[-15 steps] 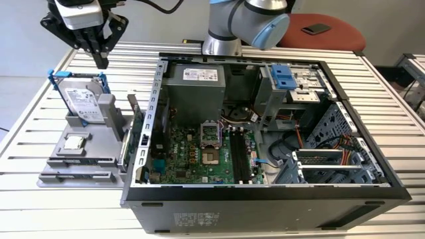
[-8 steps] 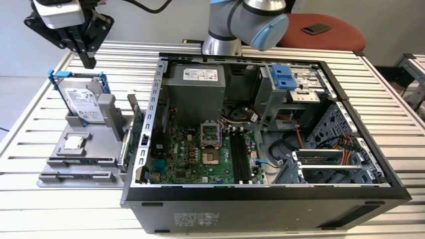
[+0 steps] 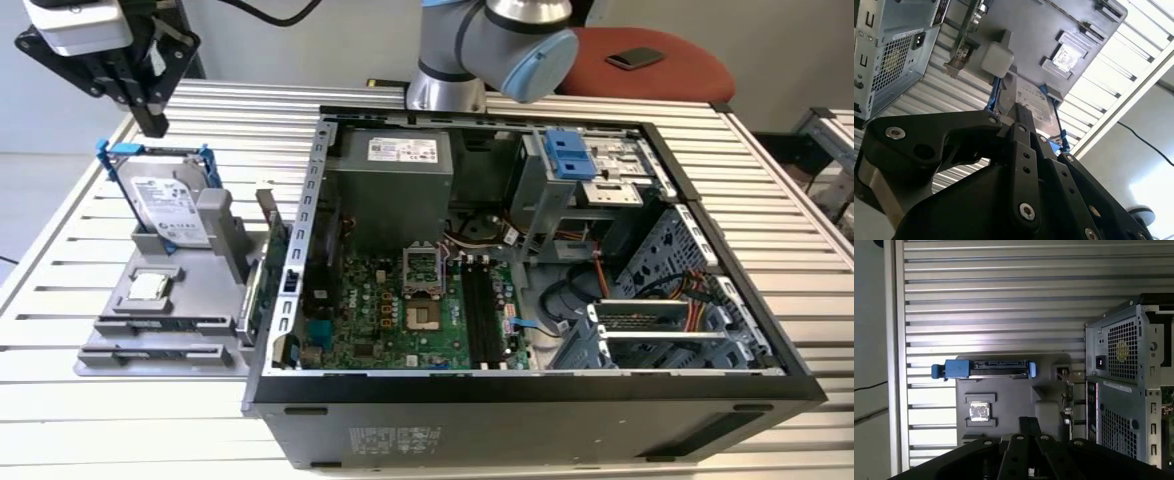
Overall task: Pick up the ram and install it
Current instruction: 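Reach for the ram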
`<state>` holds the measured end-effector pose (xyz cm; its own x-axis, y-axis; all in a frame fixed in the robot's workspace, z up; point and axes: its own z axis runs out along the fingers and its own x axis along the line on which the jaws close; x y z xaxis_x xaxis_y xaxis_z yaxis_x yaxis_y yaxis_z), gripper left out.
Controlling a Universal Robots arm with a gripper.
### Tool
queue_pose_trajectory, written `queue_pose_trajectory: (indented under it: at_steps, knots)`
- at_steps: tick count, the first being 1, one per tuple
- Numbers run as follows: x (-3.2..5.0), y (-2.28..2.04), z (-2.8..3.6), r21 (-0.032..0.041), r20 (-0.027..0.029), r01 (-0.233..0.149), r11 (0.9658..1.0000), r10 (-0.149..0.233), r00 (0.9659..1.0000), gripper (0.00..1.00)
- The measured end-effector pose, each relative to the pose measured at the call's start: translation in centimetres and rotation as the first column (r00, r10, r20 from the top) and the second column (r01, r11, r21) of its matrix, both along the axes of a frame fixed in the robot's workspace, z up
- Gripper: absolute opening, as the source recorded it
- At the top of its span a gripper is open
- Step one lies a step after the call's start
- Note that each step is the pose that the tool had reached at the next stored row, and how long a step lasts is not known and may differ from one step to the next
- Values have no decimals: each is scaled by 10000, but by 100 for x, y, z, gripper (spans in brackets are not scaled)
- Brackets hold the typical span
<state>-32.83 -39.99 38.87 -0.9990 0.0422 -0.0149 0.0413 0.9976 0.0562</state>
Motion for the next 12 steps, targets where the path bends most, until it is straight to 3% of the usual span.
queue_pose_trajectory:
  at_steps: [6,12]
  knots:
    - [-142,0,0,0,0,-38,10000,38,10000,0]
    - [-202,-3,0,0,0,-88,10000,88,10000,0]
